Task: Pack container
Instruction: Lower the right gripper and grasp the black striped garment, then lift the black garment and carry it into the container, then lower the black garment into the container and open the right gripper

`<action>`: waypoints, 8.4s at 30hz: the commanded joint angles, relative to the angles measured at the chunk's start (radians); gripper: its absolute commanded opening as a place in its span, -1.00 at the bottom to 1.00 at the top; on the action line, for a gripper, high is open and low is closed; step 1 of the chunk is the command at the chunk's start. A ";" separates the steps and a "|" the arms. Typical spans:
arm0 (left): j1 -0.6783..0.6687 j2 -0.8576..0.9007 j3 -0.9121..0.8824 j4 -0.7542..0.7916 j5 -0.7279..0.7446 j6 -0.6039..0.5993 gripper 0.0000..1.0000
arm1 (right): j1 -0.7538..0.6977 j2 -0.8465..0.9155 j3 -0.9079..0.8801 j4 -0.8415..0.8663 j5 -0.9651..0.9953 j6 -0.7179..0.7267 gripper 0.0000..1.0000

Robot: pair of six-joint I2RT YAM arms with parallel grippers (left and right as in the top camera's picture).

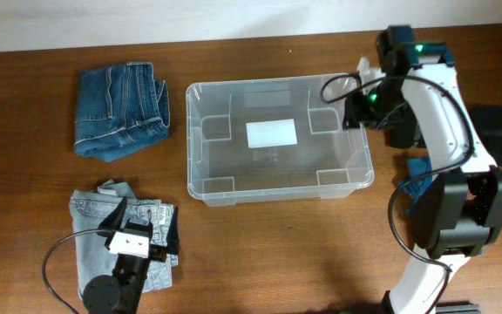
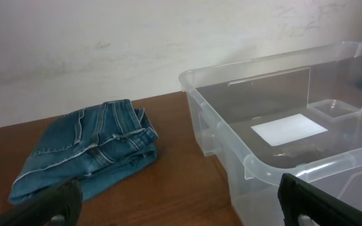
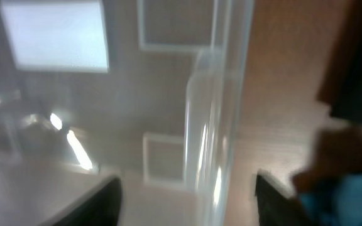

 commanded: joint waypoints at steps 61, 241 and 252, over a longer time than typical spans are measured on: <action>0.006 -0.006 -0.006 -0.001 0.005 0.016 0.98 | -0.202 0.463 0.314 0.089 0.439 -0.245 0.97; 0.006 -0.006 -0.006 -0.001 0.005 0.016 0.98 | 0.478 0.367 0.097 0.319 0.221 0.543 -0.92; 0.006 -0.006 -0.006 -0.001 0.005 0.016 0.99 | 0.475 0.278 0.130 0.258 0.288 0.539 -0.92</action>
